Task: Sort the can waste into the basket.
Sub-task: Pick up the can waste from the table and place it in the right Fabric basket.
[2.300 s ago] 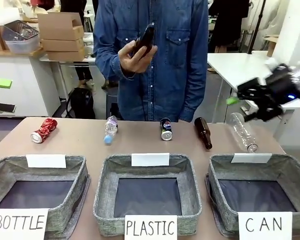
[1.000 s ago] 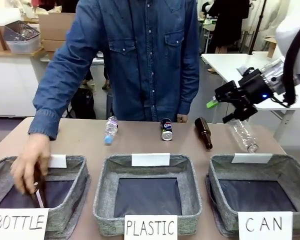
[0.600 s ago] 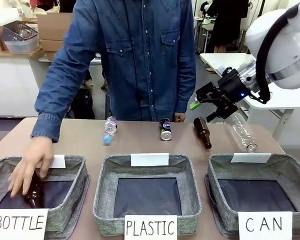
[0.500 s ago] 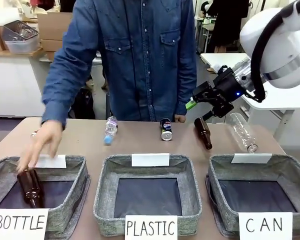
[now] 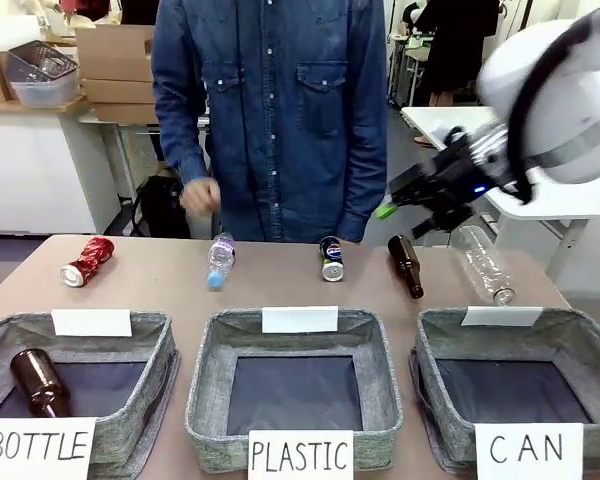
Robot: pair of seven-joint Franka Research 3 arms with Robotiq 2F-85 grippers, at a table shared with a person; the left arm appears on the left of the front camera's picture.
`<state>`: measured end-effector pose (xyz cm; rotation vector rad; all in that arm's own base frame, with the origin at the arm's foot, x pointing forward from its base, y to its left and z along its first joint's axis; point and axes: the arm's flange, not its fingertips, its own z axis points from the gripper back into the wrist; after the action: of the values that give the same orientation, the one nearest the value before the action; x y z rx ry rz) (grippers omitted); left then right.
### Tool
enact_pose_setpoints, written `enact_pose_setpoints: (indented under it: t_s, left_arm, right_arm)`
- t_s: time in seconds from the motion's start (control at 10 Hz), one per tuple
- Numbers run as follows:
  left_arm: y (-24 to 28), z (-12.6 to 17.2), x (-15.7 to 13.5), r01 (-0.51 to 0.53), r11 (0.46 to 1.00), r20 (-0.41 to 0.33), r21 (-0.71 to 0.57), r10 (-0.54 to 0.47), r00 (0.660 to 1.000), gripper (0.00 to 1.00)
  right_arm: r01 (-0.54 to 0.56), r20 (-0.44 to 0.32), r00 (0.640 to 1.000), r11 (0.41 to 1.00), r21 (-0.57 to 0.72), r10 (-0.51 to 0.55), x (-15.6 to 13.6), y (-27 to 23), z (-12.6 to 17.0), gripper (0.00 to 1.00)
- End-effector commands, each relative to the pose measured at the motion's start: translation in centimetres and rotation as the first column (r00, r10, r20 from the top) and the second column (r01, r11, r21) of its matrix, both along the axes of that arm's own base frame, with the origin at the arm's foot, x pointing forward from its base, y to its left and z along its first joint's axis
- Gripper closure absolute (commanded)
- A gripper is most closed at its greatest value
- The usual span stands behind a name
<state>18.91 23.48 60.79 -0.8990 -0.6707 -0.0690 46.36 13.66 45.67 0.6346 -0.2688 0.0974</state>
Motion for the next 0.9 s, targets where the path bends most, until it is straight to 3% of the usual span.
enact_pose_setpoints:
  t_s: [0.0, 0.1, 0.2, 0.3, 0.4, 0.5, 0.6, 0.7, 0.8]
  left_arm:
    - [-8.3, -4.9, 1.8, 0.312, 0.944, -0.1, -0.107, -0.322, 0.941, 0.0]
    - [-11.5, -7.3, 1.9, 0.426, 0.885, -0.128, -0.189, -0.452, 0.883, 0.0]
    - [-14.2, -8.7, 1.9, 0.475, 0.834, -0.134, -0.28, -0.524, 0.841, 0.0]
    - [-17.3, -9.7, 1.8, 0.493, 0.807, -0.145, -0.324, -0.558, 0.817, 0.0]
    - [-20.7, -10.6, 1.5, 0.513, 0.81, -0.157, -0.283, -0.567, 0.809, 0.0]
    - [-22.8, -11.0, 1.1, 0.535, 0.838, -0.154, -0.106, -0.545, 0.824, 0.0]
    - [-23.7, -11.7, 1.1, 0.534, 0.845, -0.183, -0.017, -0.528, 0.83, 0.0]
    - [-18.9, -8.9, 3.9, 0.546, 0.799, -0.157, -0.252, -0.591, 0.791, 0.0]
    - [-18.9, -8.9, 3.9, 0.546, 0.799, -0.157, -0.252, -0.591, 0.791, 0.0]
  right_arm:
    - [0.08, 0.053, 0.996, 0.989, -0.12, -0.074, 5.8, 5.1, -3.3, 0.0]
    - [0.072, 0.075, 0.995, 0.984, -0.163, -0.06, 7.3, 6.8, -4.5, 0.0]
    - [0.052, 0.072, 0.997, 0.978, -0.201, -0.039, 8.6, 8.3, -5.8, 0.0]
    - [0.051, 0.066, 0.997, 0.968, -0.244, -0.036, 10.0, 9.6, -7.1, 0.0]
    - [0.036, 0.017, 0.999, 0.959, -0.282, -0.033, 11.8, 10.8, -8.7, 0.0]
    - [0.049, -0.001, 0.999, 0.946, -0.32, -0.052, 13.1, 11.6, -10.1, 0.0]
    - [0.045, 0.002, 0.999, 0.94, -0.337, -0.048, 14.1, 12.3, -11.1, 0.0]
    - [0.042, 0.01, 0.999, 0.941, -0.335, -0.041, 14.7, 12.7, -11.5, 0.0]
    - [0.042, -0.006, 0.999, 0.94, -0.338, -0.047, 15.4, 13.0, -11.7, 0.0]
